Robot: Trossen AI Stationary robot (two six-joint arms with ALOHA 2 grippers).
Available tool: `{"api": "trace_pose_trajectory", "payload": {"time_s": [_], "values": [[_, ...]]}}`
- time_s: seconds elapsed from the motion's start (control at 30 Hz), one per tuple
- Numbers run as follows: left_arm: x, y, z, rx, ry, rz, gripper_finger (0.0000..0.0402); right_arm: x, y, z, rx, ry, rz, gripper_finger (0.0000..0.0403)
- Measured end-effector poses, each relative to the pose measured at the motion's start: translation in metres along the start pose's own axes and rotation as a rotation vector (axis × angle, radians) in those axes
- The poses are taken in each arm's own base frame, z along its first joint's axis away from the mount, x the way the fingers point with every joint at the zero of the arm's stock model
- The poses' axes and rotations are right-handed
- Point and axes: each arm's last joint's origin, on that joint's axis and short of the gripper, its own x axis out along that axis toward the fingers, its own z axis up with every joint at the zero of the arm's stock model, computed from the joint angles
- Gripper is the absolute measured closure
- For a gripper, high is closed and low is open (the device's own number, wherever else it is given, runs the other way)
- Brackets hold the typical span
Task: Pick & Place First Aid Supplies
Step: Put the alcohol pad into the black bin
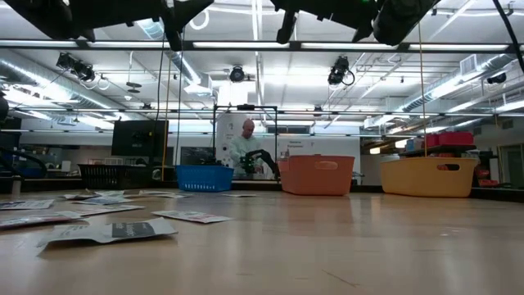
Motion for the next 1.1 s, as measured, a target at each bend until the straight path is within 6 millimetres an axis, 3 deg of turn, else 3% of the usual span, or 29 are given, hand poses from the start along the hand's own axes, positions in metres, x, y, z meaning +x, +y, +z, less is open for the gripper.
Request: {"api": "trace_pose_trajectory", "payload": {"time_s": [0.2,0.47,0.67,1.1], "values": [[0.012,-0.001,-0.008,-0.004,0.014,-0.014,0.0207,0.000,0.000,0.000,0.030,0.002,-0.001,0.0399],[0.044,-0.003,0.001,0.094,0.025,0.001,0.0207,0.000,0.001,-0.001,0.034,0.009,0.008,0.0399],[0.055,-0.001,0.000,0.099,0.057,0.014,0.0210,0.000,0.002,-0.002,0.029,0.009,0.011,0.0399],[0.056,-0.005,0.002,0.095,0.069,-0.051,0.0286,0.000,0.002,-0.001,0.020,0.006,0.014,0.0399]]}}
